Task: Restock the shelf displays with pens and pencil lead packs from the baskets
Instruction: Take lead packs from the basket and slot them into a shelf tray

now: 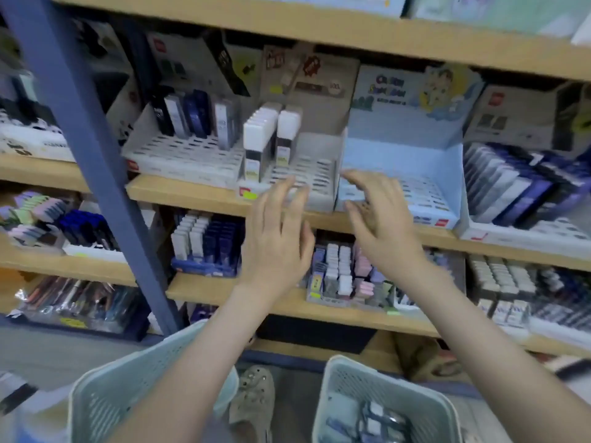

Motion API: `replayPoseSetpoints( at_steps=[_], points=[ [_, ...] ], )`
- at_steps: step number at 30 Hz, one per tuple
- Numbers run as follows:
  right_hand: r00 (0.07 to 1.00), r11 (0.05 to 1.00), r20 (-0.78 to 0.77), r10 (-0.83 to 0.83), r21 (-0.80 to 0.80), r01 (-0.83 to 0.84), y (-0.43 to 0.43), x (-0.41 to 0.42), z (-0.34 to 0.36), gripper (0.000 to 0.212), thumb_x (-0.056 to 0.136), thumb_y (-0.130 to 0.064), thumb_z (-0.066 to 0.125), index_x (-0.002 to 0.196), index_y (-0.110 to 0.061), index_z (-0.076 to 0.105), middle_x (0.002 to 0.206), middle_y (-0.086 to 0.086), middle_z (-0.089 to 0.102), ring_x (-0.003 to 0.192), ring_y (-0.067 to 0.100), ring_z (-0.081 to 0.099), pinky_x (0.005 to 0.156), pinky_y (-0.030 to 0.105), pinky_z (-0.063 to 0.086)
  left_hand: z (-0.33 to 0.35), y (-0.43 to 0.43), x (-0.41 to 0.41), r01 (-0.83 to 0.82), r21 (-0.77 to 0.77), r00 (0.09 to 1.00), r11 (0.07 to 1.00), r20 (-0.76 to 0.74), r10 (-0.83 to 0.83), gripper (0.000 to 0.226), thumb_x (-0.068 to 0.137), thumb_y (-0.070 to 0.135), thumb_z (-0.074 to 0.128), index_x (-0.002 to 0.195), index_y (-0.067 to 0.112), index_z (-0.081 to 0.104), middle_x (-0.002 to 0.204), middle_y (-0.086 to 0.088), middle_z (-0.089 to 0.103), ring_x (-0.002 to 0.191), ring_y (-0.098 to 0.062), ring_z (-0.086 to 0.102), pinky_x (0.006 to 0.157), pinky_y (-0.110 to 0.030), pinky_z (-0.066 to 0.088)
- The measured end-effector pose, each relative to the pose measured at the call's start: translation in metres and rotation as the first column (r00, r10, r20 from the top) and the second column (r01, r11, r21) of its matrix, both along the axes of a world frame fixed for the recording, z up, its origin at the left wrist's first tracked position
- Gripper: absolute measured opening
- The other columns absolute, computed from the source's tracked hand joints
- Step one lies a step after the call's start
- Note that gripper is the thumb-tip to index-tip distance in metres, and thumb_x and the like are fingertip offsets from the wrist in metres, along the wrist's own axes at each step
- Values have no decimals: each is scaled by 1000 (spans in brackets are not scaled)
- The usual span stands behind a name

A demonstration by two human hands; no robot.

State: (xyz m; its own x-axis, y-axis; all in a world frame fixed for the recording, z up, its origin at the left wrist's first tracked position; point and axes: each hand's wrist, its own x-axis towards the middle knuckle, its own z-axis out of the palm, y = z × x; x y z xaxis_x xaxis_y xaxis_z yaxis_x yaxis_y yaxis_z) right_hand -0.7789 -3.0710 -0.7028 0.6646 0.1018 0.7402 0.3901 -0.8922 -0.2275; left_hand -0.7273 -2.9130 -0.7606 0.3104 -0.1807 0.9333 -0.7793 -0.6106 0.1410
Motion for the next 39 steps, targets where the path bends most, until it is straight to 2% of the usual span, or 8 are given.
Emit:
replayPoseSetpoints(
  at_steps=[5, 12, 17, 21, 26, 31, 36, 39],
  points=[
    [925, 999, -379, -28, 30, 43, -55, -100, -139, 27, 92, -15, 47, 119, -12, 51, 105, 6, 58, 99, 14, 47, 89, 12, 31, -111, -47, -69, 400, 419, 908, 815, -303, -290, 44, 79, 9, 61, 122, 4, 56, 125, -14, 58, 113, -27, 49, 97, -38, 40],
    [281, 938, -914, -293, -219, 267, -132, -185, -333, 54, 96, -10, 41, 147, -12, 22, 144, 10, 36, 129, 25, 39, 100, 28, 33, -253, -71, -98, 557, 672, 779, 488, -627, -25, 43, 73, 28, 62, 114, 16, 65, 117, -1, 64, 108, -17, 50, 91, -28, 35],
    [93, 929, -928, -362, -351, 113, -137, -189, -413, 69, 91, 3, 41, 150, -7, 8, 155, 12, 18, 141, 28, 20, 113, 33, 20, -309, -76, -111, 592, 720, 762, 361, -647, 42, 44, 79, 33, 43, 108, 16, 70, 114, -2, 68, 103, -16, 59, 96, -30, 32],
    [6, 913, -915, -403, -402, 64, -138, -176, -452, 76, 91, 2, 47, 150, -6, -1, 158, 13, 4, 144, 30, 10, 115, 39, 19, -346, -66, -110, 595, 755, 789, 277, -614, -21, 48, 72, 41, 72, 113, 16, 68, 122, -2, 64, 112, -17, 53, 103, -33, 28],
    [22, 863, -867, -498, -493, 108, -139, -170, -469, 66, 93, -7, 48, 148, -5, 12, 149, 14, 24, 137, 30, 26, 111, 37, 25, -353, -65, -110, 611, 714, 775, 341, -627, -77, 42, 77, 34, 61, 115, 18, 68, 123, 0, 64, 115, -15, 47, 105, -33, 27],
    [114, 868, -860, -497, -493, 62, -147, -174, -477, 68, 56, -24, 89, 116, -3, 65, 106, 15, 63, 93, 31, 63, 75, 38, 53, -355, -64, -108, 637, 678, 746, 366, -662, -71, 49, 66, 29, 75, 113, 16, 68, 124, -2, 63, 115, -17, 51, 104, -33, 30],
    [141, 855, -845, -515, -517, 23, -143, -183, -473, 58, 89, -16, 57, 142, -3, 38, 135, 18, 49, 121, 34, 49, 99, 42, 40, -356, -64, -109, 650, 655, 734, 385, -672, -96, 42, 74, 25, 55, 112, 13, 68, 125, -6, 63, 116, -20, 47, 106, -35, 28],
    [150, 841, -837, -526, -538, -53, -141, -187, -474, 64, 58, -12, 83, 116, 3, 62, 102, 20, 65, 90, 34, 62, 78, 42, 52, -357, -63, -110, 655, 658, 727, 370, -683, -73, 42, 74, 25, 57, 114, 12, 66, 126, -7, 62, 117, -21, 49, 106, -36, 29]
  ],
)
